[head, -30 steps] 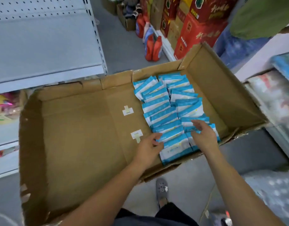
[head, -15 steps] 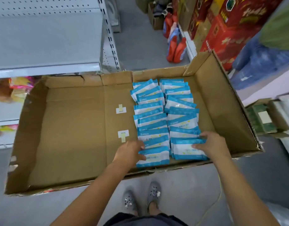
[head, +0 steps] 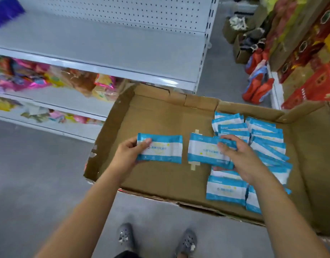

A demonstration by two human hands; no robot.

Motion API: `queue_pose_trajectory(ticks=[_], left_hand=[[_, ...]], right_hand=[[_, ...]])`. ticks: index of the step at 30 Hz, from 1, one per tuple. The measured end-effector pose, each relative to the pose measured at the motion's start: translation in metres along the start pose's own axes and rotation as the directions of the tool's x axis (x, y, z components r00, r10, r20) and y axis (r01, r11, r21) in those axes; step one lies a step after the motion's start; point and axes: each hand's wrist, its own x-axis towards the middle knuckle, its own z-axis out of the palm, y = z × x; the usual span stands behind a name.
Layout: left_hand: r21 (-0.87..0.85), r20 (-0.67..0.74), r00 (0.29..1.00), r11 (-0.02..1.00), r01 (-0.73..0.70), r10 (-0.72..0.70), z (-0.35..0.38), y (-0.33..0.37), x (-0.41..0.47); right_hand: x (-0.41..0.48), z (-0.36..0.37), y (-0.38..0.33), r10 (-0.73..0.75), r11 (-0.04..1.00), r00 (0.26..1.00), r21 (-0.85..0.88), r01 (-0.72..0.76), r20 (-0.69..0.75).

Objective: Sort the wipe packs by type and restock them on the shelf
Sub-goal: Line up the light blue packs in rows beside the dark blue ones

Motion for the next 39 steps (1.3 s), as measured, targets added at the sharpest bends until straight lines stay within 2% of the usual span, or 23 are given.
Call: queue_pose_trajectory(ticks=[7,12,17,22,23,27,30,39], left_hand=[[-0.069,-0.135,0.989,0.995,-0.071,0.062,-0.185,0.057,-0.006],[-0.084,-0.225,0.972,0.993,-0.087,0.066,-0.319,0.084,-0.002],[-0.090,-0.345,0.937,0.991,-0.102,0.065,-0.412,0.109,0.012],[-0.108,-0.356,0.931,0.986,-0.125,0.079,-0.475,0.134,0.042],[-0.109,-0.356,0.931,0.986,-0.127,0.081,-0.485,0.141,0.050],[-0.104,-0.333,0.936,0.982,-0.160,0.118,-0.522,0.172,0.091],[-0.080,-0.307,0.939,0.979,-0.187,0.154,-0.548,0.201,0.130],[-0.024,-0.213,0.958,0.979,-0.202,0.193,-0.596,0.292,0.238]], right_hand=[[0.026,0.182,-0.024,-0.080,0.997,0.979,0.016,0.078,0.190],[0.045,0.331,-0.021,-0.059,0.998,0.976,0.008,0.058,0.209],[0.061,0.445,-0.026,-0.071,0.994,0.973,-0.067,0.088,0.219],[0.094,0.517,-0.039,-0.145,0.981,0.974,-0.100,0.164,0.176],[0.102,0.530,-0.044,-0.167,0.981,0.972,-0.072,0.181,0.167],[0.143,0.579,-0.066,-0.200,0.964,0.962,0.213,0.158,0.189],[0.181,0.616,-0.086,-0.226,0.961,0.937,0.218,0.170,0.267],[0.265,0.700,-0.155,-0.123,0.961,0.982,0.265,0.083,0.141]])
